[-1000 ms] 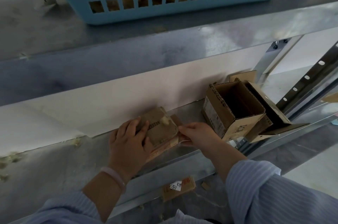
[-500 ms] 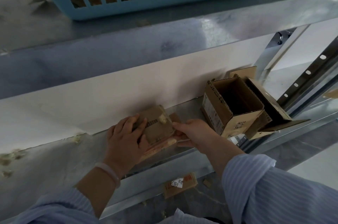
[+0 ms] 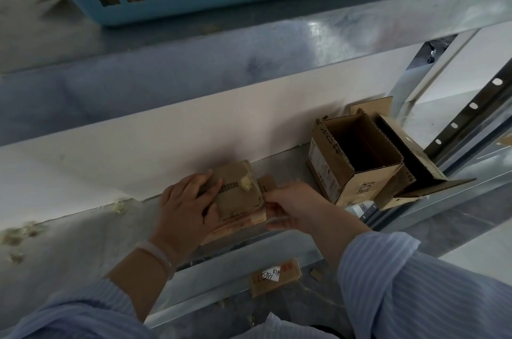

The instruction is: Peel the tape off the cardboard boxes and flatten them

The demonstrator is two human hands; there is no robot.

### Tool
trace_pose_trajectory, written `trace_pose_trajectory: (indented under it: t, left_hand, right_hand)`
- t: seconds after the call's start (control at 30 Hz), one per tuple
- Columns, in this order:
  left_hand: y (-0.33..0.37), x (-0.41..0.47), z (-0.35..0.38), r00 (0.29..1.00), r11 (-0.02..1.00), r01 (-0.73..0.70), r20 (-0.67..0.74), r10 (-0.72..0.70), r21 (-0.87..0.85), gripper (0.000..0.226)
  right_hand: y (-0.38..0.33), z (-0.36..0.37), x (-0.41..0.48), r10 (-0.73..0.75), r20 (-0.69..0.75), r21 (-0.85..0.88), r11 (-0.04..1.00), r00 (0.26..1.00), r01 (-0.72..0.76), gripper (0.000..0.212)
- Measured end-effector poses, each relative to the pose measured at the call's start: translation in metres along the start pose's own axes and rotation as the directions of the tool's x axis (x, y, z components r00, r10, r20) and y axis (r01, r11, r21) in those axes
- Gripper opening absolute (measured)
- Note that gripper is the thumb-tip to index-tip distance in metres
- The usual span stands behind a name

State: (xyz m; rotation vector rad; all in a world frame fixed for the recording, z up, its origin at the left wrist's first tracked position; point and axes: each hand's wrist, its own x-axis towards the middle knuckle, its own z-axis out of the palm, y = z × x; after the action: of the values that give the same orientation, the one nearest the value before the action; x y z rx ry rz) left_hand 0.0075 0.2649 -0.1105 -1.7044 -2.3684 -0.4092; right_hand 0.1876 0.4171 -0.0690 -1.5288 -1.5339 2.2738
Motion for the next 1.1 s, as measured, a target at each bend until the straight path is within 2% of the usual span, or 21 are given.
trace_pose_trajectory:
  t: [0.13, 0.3, 0.5, 0.67, 0.83, 0.97, 1.1]
  left_hand:
    - [0.000, 0.000, -0.001, 1.000, 1.000, 0.015, 0.005, -0.015, -0.007, 0.048]
    - [-0.001, -0.001, -0.004, 0.997, 1.000, 0.026, 0.073, -0.026, 0.005, 0.049]
    - [0.000, -0.001, -0.007, 0.995, 1.000, 0.021, 0.100, -0.021, 0.003, 0.049]
    - [0.002, 0.000, -0.005, 0.994, 1.000, 0.030, 0.101, -0.030, 0.000, 0.050]
    - [0.002, 0.000, -0.003, 0.994, 0.999, 0.046, 0.094, -0.046, 0.004, 0.050]
    - [0.003, 0.000, -0.004, 0.995, 0.999, 0.044, 0.089, -0.045, 0.005, 0.050]
    - [0.005, 0.000, -0.006, 0.996, 0.999, 0.043, 0.073, -0.043, 0.009, 0.050]
  right_hand:
    - [0.001, 0.002, 0.004, 0.044, 0.046, -0.001, 0.999, 0.998, -0.044, 0.019]
    - [0.010, 0.000, 0.005, 0.013, 0.097, 0.175, 0.984, 0.995, -0.030, 0.019]
    - [0.021, -0.003, 0.007, -0.072, 0.161, 0.307, 0.951, 0.984, 0.019, 0.018]
    - [0.025, -0.002, 0.004, -0.088, 0.108, 0.413, 0.910, 0.990, 0.035, 0.013]
    - [0.025, -0.006, 0.000, -0.122, -0.011, 0.283, 0.952, 0.993, 0.120, 0.024]
    - [0.030, -0.002, -0.001, -0.219, -0.120, -0.015, 0.976, 0.968, 0.219, 0.020]
    - [0.029, 0.001, 0.000, -0.343, -0.203, -0.291, 0.916, 0.917, 0.277, 0.009]
